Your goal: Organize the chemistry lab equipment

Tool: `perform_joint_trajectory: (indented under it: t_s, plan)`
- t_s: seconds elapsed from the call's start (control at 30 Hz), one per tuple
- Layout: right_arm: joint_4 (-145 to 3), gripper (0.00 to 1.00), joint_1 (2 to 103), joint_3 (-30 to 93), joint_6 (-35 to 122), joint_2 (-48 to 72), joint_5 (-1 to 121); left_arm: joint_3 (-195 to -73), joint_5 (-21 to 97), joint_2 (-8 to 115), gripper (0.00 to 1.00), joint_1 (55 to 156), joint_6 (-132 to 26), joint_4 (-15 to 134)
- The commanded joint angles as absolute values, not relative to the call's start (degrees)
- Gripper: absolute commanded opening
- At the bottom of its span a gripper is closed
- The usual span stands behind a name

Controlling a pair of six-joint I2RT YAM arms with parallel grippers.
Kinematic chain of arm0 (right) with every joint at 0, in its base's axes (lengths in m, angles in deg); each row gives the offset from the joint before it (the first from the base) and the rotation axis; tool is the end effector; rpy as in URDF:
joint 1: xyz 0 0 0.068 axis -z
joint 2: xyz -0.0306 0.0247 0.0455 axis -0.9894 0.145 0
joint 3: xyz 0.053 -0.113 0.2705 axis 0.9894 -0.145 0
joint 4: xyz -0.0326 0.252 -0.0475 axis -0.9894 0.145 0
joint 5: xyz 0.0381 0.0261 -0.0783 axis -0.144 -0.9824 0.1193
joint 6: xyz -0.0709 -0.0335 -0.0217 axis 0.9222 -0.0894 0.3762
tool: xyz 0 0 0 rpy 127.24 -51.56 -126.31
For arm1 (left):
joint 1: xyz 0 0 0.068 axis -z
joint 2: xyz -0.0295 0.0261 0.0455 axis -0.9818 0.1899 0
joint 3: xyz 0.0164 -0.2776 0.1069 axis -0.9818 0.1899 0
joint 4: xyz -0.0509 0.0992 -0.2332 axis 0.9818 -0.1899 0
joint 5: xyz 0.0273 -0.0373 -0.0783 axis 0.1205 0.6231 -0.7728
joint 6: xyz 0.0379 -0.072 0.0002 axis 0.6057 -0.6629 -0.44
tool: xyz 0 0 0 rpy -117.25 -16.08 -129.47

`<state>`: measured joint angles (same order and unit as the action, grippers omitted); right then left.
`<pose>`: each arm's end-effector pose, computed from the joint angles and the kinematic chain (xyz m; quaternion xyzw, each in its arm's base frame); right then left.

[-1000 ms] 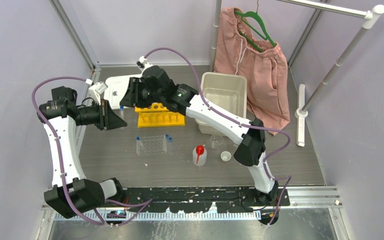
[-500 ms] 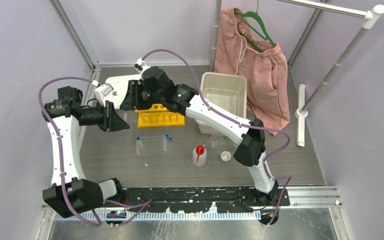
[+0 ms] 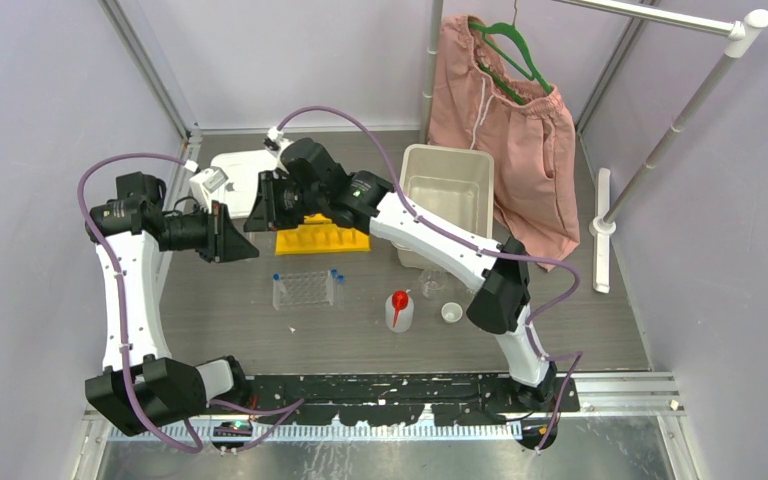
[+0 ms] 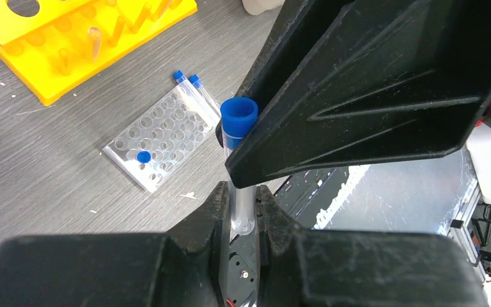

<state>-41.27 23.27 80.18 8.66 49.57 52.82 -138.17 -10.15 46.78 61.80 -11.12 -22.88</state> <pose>0.2582 0.4540 0.3918 -0.1907 0.8171 0.4787 0.2585 0.1887 -0.0029 0.3687 0.1719 0.8572 -0.3708 0.3133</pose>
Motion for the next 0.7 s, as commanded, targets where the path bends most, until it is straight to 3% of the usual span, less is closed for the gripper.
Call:
perform_joint_trajectory:
  t_s: [0.0, 0.1, 0.13, 0.17, 0.27, 0.37, 0.67]
  plan:
    - [-43.12, 0.2, 22.98, 84.13, 10.12, 48.98, 52.2, -138.06, -10.6, 45.94, 0.0, 62.03, -10.24, -22.26]
    - [-42.84, 0.12, 22.98, 85.26, 11.19, 49.41, 53.27, -138.04, -10.69, 45.95, 0.0, 62.02, -10.18, -22.41]
    - [-42.83, 0.09, 22.96, 85.08, 11.69, 49.24, 54.06, -138.08, -10.72, 46.01, 0.06, 62.0, -10.29, -22.42]
    - [-43.02, 0.06, 23.01, 84.47, 12.32, 48.84, 54.96, -138.13, -10.58, 46.09, 0.2, 62.08, -10.45, -22.42]
    - [-44.79, 0.01, 23.02, 80.24, 14.79, 46.29, 59.35, -138.37, -9.49, 46.44, 0.73, 62.02, -11.68, -22.14]
    - [-48.89, 0.01, 22.95, 73.28, 17.31, 42.26, 64.27, -139.01, -8.76, 46.88, 0.96, 62.05, -12.37, -22.33]
    - [-66.54, 0.01, 19.3, 48.05, 28.86, 29.62, 77.27, -141.51, -3.42, 50.43, 1.0, 61.7, -22.04, -18.0]
